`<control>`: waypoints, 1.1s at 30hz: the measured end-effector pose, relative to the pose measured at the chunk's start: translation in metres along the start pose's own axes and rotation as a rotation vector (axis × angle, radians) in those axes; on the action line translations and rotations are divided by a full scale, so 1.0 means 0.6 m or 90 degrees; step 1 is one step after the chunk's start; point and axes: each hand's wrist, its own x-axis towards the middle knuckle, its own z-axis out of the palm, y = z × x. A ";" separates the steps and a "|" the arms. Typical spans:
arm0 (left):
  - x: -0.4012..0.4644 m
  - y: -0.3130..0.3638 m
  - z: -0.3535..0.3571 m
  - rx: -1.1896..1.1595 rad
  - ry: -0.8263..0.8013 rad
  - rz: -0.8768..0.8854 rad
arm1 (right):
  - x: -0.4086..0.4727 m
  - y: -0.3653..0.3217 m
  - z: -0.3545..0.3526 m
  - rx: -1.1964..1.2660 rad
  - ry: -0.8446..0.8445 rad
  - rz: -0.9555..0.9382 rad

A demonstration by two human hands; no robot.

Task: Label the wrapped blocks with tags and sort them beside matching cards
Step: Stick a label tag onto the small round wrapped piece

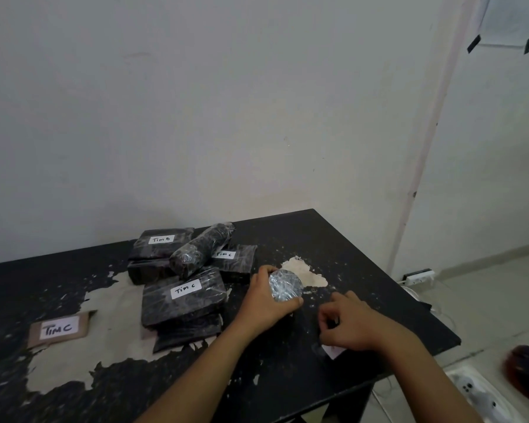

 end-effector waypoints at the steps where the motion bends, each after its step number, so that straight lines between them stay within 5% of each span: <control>1: 0.001 0.001 0.000 -0.001 0.002 -0.001 | 0.000 -0.004 -0.002 0.000 -0.008 0.003; 9: 0.006 -0.004 -0.001 -0.004 -0.019 -0.020 | -0.016 -0.007 -0.017 -0.054 -0.118 0.028; 18: 0.010 0.002 -0.009 -0.032 0.006 -0.028 | 0.003 -0.003 -0.013 -0.021 -0.037 0.023; 28: 0.008 -0.015 -0.036 -0.046 0.030 -0.048 | 0.014 -0.020 -0.009 0.257 0.053 -0.003; 33: 0.008 -0.022 -0.050 -0.081 0.047 -0.079 | 0.019 -0.049 0.001 0.594 0.050 -0.011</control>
